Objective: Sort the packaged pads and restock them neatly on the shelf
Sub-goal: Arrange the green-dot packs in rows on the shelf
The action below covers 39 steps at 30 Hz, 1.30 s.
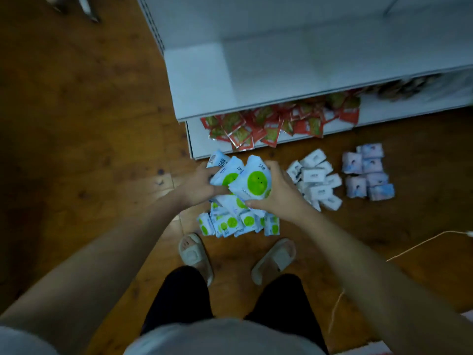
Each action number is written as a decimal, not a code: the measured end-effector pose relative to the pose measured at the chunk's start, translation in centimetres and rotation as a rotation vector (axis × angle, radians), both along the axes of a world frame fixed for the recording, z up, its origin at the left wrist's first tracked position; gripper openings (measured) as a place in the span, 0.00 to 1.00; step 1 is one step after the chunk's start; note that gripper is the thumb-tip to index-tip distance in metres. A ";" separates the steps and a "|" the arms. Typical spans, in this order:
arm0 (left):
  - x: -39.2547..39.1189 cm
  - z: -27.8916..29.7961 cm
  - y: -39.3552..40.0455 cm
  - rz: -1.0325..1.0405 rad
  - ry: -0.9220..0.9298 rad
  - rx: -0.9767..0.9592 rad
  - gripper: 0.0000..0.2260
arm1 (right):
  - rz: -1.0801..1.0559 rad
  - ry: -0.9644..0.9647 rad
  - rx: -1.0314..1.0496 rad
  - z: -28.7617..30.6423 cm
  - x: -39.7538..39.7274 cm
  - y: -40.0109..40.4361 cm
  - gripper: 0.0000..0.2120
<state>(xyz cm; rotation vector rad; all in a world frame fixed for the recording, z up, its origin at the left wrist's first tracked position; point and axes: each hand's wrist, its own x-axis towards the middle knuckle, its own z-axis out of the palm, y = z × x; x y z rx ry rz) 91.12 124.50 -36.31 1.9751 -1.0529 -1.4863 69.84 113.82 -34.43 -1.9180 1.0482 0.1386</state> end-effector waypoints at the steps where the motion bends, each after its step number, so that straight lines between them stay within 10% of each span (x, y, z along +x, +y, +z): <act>1: 0.5 2.2 0.1 -0.005 -0.006 -0.051 0.12 | 0.014 -0.009 -0.036 2.8 0.7 0.2 0.46; 18: 10.7 32.0 -5.5 -0.131 -0.193 -0.446 0.18 | -0.100 -0.405 -0.124 31.5 6.8 -3.4 0.27; 28: 8.2 37.8 -6.9 0.079 -0.217 -0.505 0.11 | 0.051 -0.389 -0.280 36.3 6.4 -9.2 0.26; 39: 4.1 39.8 -9.8 0.224 -0.267 -0.563 0.16 | 0.183 -0.531 0.082 37.6 5.9 -11.9 0.32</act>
